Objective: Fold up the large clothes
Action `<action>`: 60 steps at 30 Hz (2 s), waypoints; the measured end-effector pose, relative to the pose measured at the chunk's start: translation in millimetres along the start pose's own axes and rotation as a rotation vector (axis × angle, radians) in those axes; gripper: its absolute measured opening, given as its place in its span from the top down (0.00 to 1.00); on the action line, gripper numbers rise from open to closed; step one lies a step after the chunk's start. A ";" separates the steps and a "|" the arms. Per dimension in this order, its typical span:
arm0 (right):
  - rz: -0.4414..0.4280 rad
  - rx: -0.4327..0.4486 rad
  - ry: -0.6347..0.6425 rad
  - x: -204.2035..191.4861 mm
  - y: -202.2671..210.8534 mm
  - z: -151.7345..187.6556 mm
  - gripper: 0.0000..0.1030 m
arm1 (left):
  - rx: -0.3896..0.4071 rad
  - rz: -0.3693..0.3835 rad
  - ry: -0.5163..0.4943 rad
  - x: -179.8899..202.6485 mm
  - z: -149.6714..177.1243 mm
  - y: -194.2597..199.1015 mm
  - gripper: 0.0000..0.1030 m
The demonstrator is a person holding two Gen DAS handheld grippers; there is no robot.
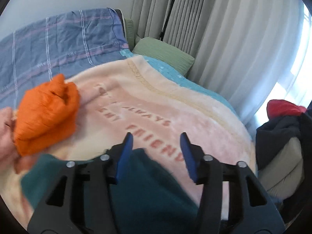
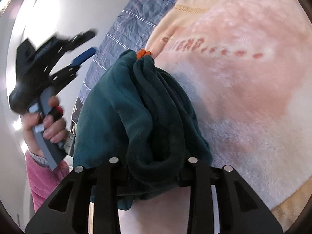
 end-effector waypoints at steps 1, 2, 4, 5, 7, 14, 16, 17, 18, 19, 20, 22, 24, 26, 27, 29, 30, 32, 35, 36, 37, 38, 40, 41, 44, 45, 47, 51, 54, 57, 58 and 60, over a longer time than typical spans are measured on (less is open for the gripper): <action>-0.008 -0.004 -0.012 3.1 -0.4 0.7 0.68 | -0.008 -0.023 -0.025 -7.1 2.5 5.4 0.58; -0.015 -0.006 -0.018 5.5 -0.4 2.8 0.67 | -0.018 -0.050 -0.041 -15.9 7.4 8.3 0.58; 0.000 0.003 0.018 2.7 2.2 6.0 0.66 | -0.065 -0.087 -0.053 -32.3 22.1 4.0 0.59; 0.012 0.008 0.038 1.8 1.3 5.9 0.65 | -0.106 -0.102 -0.053 -41.0 34.1 -4.4 0.60; 0.052 0.005 0.084 -2.6 1.8 9.9 0.63 | -0.199 -0.111 -0.062 -49.8 61.7 -26.5 0.62; 0.163 0.084 0.175 -12.7 34.6 2.8 0.44 | -0.271 -0.206 -0.148 -53.1 75.8 -51.4 0.63; 0.177 0.159 0.196 -18.2 53.8 -6.1 0.44 | -0.290 -0.245 -0.204 -46.5 76.7 -57.0 0.67; 0.178 0.207 0.217 -25.3 64.2 -11.7 0.46 | -0.299 -0.265 -0.248 -41.0 77.3 -60.9 0.70; 0.161 0.236 0.253 -34.6 70.1 -15.2 0.52 | -0.306 -0.279 -0.288 -35.6 77.7 -64.0 0.77; 0.134 0.245 0.294 -44.2 71.9 -16.0 0.54 | -0.317 -0.315 -0.363 -27.4 79.3 -70.3 0.83; 0.096 0.234 0.353 -57.9 68.9 -14.2 0.56 | -0.327 -0.359 -0.439 -19.9 81.1 -75.8 0.86; 0.077 0.191 0.393 -67.4 51.4 -12.3 0.60 | -0.332 -0.443 -0.544 -11.3 83.7 -84.6 0.89; 0.215 0.105 0.344 -39.8 19.8 -8.4 0.95 | -0.337 -0.482 -0.576 -8.0 84.6 -89.3 0.89; 0.267 0.063 0.270 -2.1 2.4 -0.5 1.00 | -0.335 -0.468 -0.549 -12.1 83.4 -90.2 0.89; 0.236 0.072 0.274 3.6 0.1 0.9 1.00 | -0.333 -0.451 -0.521 -15.9 83.7 -90.4 0.89; 0.231 0.060 0.299 2.9 6.3 4.2 1.00 | -0.325 -0.433 -0.503 -18.4 84.3 -89.8 0.89; 0.232 0.045 0.278 3.0 8.0 4.4 1.00 | -0.323 -0.428 -0.499 -18.9 84.0 -88.8 0.89; 0.251 0.029 0.297 2.1 8.3 3.7 1.00 | -0.320 -0.423 -0.490 -20.5 83.0 -88.5 0.89; 0.244 0.013 0.296 2.0 5.6 1.6 1.00 | -0.297 -0.432 -0.485 -18.3 82.1 -86.6 0.87; 0.238 0.009 0.295 2.7 5.0 1.9 1.00 | -0.286 -0.431 -0.480 -18.2 81.5 -84.6 0.86; 0.232 0.005 0.295 3.8 5.5 4.9 1.00 | -0.266 -0.420 -0.460 -19.2 79.9 -80.2 0.84; 0.226 0.001 0.294 4.7 2.9 4.9 1.00 | -0.253 -0.405 -0.427 -22.3 77.7 -75.4 0.82; 0.225 -0.001 0.287 4.7 4.5 6.8 1.00 | -0.219 -0.356 -0.319 -29.6 70.2 -59.5 0.71; 0.230 0.003 0.281 5.7 6.1 7.5 1.00 | -0.198 -0.306 -0.248 -33.4 65.9 -48.2 0.70; 0.244 0.011 0.288 5.4 6.6 8.5 1.00 | -0.130 -0.200 -0.157 -28.7 65.2 -8.9 0.70; 0.241 0.007 0.290 4.6 5.2 8.1 1.00 | -0.103 -0.214 -0.187 -23.1 69.2 4.6 0.69; 0.237 -0.001 0.289 3.8 6.8 8.6 1.00 | -0.027 -0.276 -0.292 -4.9 88.5 39.7 0.52; 0.226 -0.001 0.288 3.8 2.9 6.2 1.00 | 0.037 -0.319 -0.358 19.7 152.6 91.5 0.33; 0.225 -0.003 0.286 3.0 2.4 6.2 1.00 | 0.021 -0.356 -0.349 22.5 198.1 105.8 0.27; 0.239 0.003 0.297 1.2 2.5 6.4 1.00 | 0.000 -0.420 -0.346 26.7 236.2 107.9 0.22; 0.246 0.007 0.299 0.5 2.3 6.5 1.00 | -0.002 -0.431 -0.338 26.7 242.4 106.7 0.22; 0.269 0.018 0.310 -1.8 1.1 7.6 1.00 | -0.005 -0.453 -0.338 24.7 246.9 97.2 0.20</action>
Point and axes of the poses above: each gripper's, at about its wrist camera, not at the fingertips, and y roughly against the way its jaws point, x to its right, z to its underside, the point moved 7 cm from there along -y, roughly the way its jaws point, and after that the axes turned 3 degrees about -z, right-handed, at the moved point
